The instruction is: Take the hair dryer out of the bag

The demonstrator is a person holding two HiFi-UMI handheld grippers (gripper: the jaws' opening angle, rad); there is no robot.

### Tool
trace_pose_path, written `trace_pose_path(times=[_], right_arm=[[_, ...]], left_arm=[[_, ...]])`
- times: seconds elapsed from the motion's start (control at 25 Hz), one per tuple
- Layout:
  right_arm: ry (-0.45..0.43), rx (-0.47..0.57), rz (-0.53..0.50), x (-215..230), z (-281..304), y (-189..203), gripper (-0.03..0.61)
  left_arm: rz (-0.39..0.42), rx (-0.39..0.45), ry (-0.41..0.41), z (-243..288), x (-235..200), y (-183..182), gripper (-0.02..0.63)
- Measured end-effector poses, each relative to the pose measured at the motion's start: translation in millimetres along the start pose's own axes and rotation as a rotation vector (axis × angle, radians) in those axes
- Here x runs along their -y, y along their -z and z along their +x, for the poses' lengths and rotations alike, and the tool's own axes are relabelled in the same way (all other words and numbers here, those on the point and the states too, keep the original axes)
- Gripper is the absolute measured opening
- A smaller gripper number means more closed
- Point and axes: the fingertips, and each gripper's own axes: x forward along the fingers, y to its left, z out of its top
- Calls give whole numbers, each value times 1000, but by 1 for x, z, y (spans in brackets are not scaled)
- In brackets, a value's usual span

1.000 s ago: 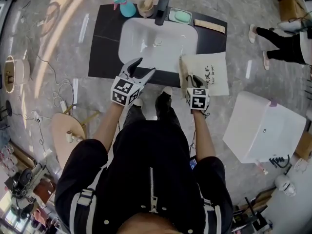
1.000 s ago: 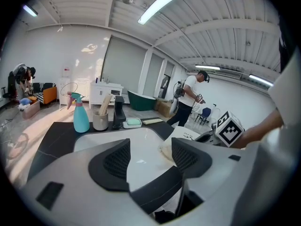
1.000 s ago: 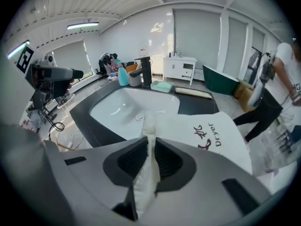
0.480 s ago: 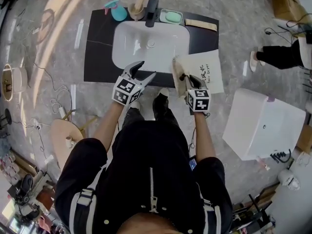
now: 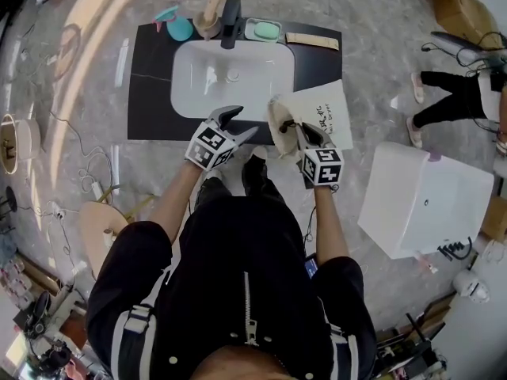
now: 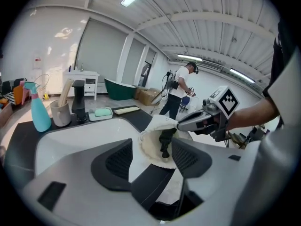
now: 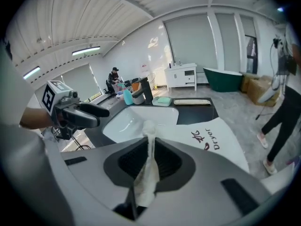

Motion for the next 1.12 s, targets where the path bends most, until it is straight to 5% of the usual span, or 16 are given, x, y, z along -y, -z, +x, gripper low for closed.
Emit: trace_pose_path(times=[0.36, 0.92, 1.12], right_arm=[[-64, 28, 53, 7, -14, -6, 52], [-158, 55, 87, 14, -24, -11, 52], [-187, 67, 93, 18, -25, -12, 54]], left_arm=[[80, -103, 136, 52, 37, 17, 282], [136, -233, 180, 131, 60, 42, 281], [219, -299, 147, 152, 60, 58, 183]])
